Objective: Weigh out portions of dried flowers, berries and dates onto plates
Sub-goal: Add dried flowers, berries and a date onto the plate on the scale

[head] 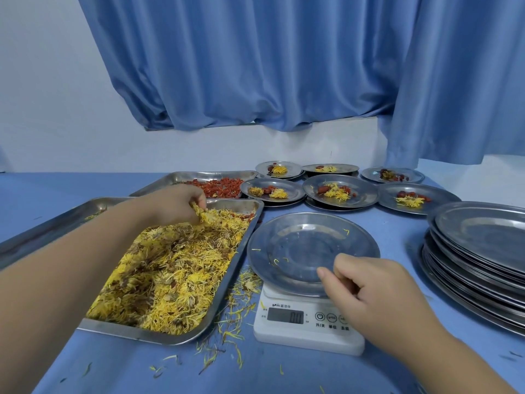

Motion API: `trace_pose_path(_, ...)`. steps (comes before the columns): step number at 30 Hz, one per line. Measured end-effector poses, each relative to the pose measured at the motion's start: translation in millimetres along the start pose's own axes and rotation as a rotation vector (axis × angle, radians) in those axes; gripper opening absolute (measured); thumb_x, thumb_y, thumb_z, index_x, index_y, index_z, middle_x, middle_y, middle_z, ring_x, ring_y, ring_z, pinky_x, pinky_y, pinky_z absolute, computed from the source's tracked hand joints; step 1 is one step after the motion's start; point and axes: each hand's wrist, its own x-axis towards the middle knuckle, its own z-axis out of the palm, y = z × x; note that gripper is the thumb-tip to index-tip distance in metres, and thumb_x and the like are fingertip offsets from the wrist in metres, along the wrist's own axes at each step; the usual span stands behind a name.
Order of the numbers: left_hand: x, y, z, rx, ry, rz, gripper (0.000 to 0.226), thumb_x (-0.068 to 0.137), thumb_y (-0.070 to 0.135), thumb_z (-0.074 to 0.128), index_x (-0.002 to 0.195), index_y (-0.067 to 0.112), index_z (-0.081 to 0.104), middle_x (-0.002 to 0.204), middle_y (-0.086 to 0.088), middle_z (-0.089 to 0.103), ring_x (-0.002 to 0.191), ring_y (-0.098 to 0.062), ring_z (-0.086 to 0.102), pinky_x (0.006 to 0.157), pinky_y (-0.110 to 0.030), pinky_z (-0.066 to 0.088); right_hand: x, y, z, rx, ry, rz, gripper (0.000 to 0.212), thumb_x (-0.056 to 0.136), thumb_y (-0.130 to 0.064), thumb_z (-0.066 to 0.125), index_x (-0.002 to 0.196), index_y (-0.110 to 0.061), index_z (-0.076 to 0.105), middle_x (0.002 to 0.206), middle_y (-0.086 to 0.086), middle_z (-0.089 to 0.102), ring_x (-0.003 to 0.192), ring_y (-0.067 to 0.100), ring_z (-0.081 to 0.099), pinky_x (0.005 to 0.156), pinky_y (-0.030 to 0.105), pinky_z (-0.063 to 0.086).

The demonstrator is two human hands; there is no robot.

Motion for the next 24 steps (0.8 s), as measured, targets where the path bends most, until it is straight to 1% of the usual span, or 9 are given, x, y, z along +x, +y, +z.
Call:
trace_pose_path(6,-11.2,19.6,-16.3,-0.185,0.106,0.016,0.018,0.080,0.014,0.073,0.089,0.023,0.060,0.069,0.003,0.054,0.058,-0.011,0.044,0.057,-0.028,0.033,0.9,-1.2,-1.5,0.012,0.000,0.018,0.043,0.083,-0.035,0.055,0.055,-0.022,0.025,0.043,-0.005,0.026,0.041,0.014,0.035,0.040,0.030,0.031)
trace_pose_path(8,-16.4,30.9,-17.3,-0.247,0.099,0.024,0.016,0.081,0.016,0.073,0.088,0.025,0.061,0.068,0.002,0.056,0.057,-0.011,0.045,0.059,-0.029,0.033,1.1,-1.1,-2.1,0.011,-0.002,0.026,0.043,0.083,-0.036,0.054,0.055,-0.022,0.025,0.043,-0.005,0.026,0.041,0.016,0.036,0.041,0.030,0.030)
trace_pose_path(11,-24.4,56.7,-10.3,-0.316,0.024,0.101,0.013,0.081,0.021,0.073,0.083,0.028,0.062,0.072,0.004,0.065,0.063,-0.009,0.053,0.065,-0.030,0.039,1.6,2.0,-4.7,0.027,0.009,0.049,0.046,0.086,-0.033,0.057,0.055,-0.021,0.026,0.043,-0.004,0.028,0.044,0.018,0.036,0.043,0.030,0.028)
trace_pose_path(14,-27.3,90.3,5.6,-0.305,-0.026,0.198,0.010,0.079,0.027,0.071,0.083,0.030,0.062,0.066,0.016,0.064,0.055,0.006,0.053,0.060,-0.024,0.039,2.4,6.9,-8.3,0.064,0.023,0.074,0.046,0.086,-0.033,0.056,0.054,-0.021,0.026,0.044,-0.002,0.030,0.047,0.021,0.037,0.044,0.026,0.025)
trace_pose_path(16,-24.0,111.3,19.4,-0.323,-0.046,0.251,0.011,0.078,0.025,0.070,0.082,0.031,0.062,0.065,0.018,0.062,0.054,0.006,0.052,0.056,-0.017,0.042,3.4,9.0,-10.5,0.081,0.037,0.099,0.045,0.085,-0.036,0.053,0.053,-0.023,0.023,0.044,-0.003,0.029,0.047,0.019,0.035,0.044,0.026,0.023)
trace_pose_path(18,-17.3,128.0,35.9,-0.350,-0.067,0.288,0.015,0.079,0.021,0.071,0.084,0.030,0.061,0.061,0.020,0.060,0.051,0.006,0.050,0.049,-0.009,0.039,3.6,11.4,-11.7,0.091,0.048,0.119,0.046,0.085,-0.035,0.054,0.054,-0.021,0.024,0.044,-0.002,0.028,0.046,0.018,0.033,0.044,0.030,0.025)
trace_pose_path(20,-9.9,141.0,53.3,-0.357,-0.068,0.309,0.019,0.079,0.021,0.075,0.090,0.026,0.061,0.065,0.016,0.058,0.052,0.004,0.048,0.050,-0.010,0.038,3.3,13.4,-12.8,0.094,0.057,0.123,0.046,0.086,-0.033,0.056,0.054,-0.019,0.026,0.045,-0.002,0.028,0.046,0.017,0.031,0.044,0.033,0.027)
trace_pose_path(22,-3.9,149.7,66.8,-0.333,-0.067,0.320,0.025,0.077,0.022,0.079,0.094,0.022,0.061,0.079,0.010,0.059,0.062,-0.003,0.050,0.057,-0.017,0.041,3.0,14.8,-14.3,0.105,0.070,0.129,0.044,0.085,-0.035,0.054,0.055,-0.019,0.026,0.045,-0.003,0.027,0.045,0.017,0.030,0.045,0.033,0.027)
trace_pose_path(24,0.3,152.5,72.8,-0.302,-0.104,0.321,0.030,0.075,0.023,0.081,0.097,0.023,0.061,0.089,0.009,0.061,0.071,-0.008,0.054,0.062,-0.021,0.042,2.7,16.7,-15.6,0.110,0.084,0.132,0.044,0.085,-0.034,0.055,0.055,-0.018,0.027,0.045,-0.003,0.027,0.045,0.017,0.030,0.045,0.034,0.028)
